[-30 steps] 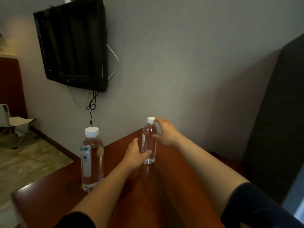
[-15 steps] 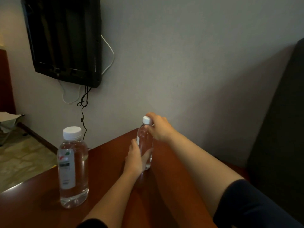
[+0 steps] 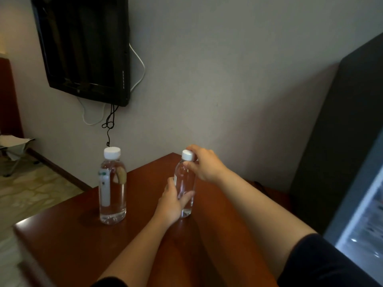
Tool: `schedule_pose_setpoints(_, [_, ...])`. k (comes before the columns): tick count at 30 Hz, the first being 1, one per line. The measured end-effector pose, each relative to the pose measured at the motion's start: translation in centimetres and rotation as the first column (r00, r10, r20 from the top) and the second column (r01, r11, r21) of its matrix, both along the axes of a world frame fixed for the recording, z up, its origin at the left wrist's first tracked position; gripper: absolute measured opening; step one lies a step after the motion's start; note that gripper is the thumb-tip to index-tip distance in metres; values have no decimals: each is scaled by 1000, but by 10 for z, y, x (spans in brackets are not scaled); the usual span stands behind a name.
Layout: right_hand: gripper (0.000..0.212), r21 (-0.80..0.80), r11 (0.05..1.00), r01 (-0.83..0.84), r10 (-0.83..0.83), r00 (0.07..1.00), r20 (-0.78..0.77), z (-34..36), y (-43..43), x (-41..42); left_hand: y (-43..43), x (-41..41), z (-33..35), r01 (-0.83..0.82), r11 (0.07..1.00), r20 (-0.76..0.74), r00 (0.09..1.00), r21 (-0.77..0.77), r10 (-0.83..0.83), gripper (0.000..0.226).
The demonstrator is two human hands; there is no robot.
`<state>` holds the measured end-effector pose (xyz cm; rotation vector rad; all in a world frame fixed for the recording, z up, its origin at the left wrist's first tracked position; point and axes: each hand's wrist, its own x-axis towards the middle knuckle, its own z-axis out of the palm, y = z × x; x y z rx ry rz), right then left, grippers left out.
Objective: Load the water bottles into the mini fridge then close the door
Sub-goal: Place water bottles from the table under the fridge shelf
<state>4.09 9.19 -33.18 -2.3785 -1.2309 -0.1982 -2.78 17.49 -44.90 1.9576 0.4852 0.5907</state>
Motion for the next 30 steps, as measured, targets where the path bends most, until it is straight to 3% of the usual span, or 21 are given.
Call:
schedule_pose_setpoints(7, [37,36,999,-20,18,997,73,-4,-73,-76,-55,-70,-8,94,996,-21,995,9,-94,47])
schedule_pose_setpoints(11, [38,85,996,-25,18,997,79,-9,-114,-112,-88,-107,-9,128,991,-11,992,34,-127,61])
schedule_pose_setpoints(13, [37,113,993,-30,25,998,50,-11,-135,-123,-106,-123,-9,161,987,-6,987,22,-161,64])
schedule_pose_setpoints(17, [28,176,984,-39,55,995,-84,-12,-177,-140,-141,-146,-6,253,967,49,967,-23,-251,48])
schedule_pose_setpoints(22, [32,264,964,34,11,986,-167,-12,-230,-153,-186,-149,4,350,937,123,930,-4,-346,40])
schedule_pose_setpoints(30, [44,259,949,177,-127,972,-199,5,-315,-147,-255,-109,41,519,854,196,835,26,-514,42])
